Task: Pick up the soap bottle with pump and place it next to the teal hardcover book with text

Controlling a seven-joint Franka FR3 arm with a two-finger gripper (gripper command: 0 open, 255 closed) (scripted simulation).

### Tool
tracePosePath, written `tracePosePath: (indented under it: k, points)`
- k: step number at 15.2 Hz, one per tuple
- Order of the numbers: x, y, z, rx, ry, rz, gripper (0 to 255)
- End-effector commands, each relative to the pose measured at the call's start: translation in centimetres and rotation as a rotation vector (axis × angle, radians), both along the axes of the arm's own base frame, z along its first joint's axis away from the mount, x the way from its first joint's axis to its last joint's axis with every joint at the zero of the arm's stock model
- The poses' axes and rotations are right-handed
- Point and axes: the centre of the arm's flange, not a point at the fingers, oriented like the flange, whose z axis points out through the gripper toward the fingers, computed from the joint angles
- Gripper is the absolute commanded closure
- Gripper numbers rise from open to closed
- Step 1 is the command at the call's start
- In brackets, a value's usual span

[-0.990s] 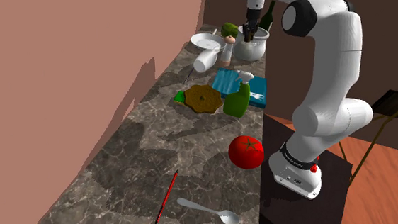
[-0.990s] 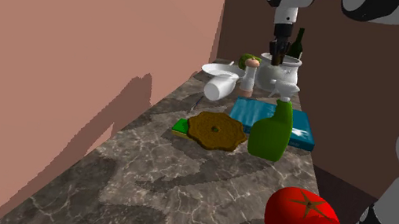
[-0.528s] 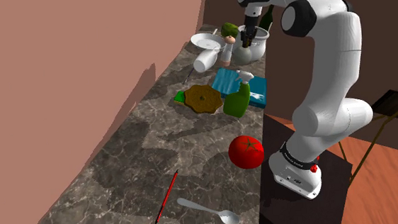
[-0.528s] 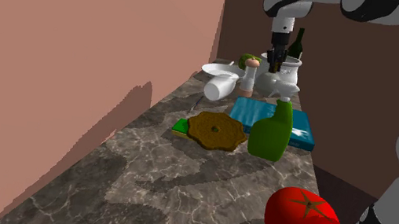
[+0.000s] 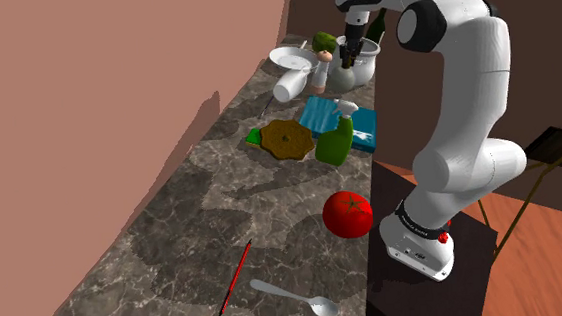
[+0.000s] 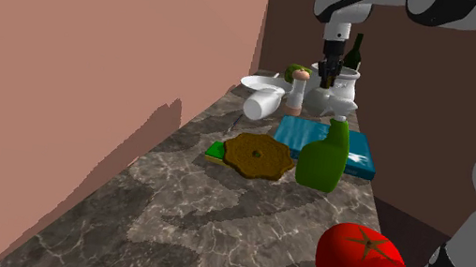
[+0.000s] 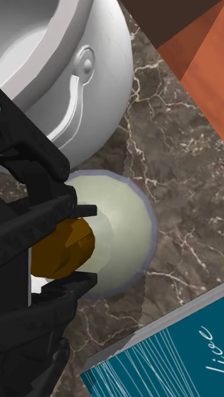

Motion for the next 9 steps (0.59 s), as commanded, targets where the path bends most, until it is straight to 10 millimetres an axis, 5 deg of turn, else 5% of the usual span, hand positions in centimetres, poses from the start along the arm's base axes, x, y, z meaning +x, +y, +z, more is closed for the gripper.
tracePosePath:
  k: [1,6,9]
  points:
    - [0.0,0.0,0.0,0.0,-0.001,0.0,0]
    - [0.0,0.0,0.0,0.0,-0.001,0.0,0]
    - [0.5,-0.1,4.0,0.0,-0.001,0.0,0]
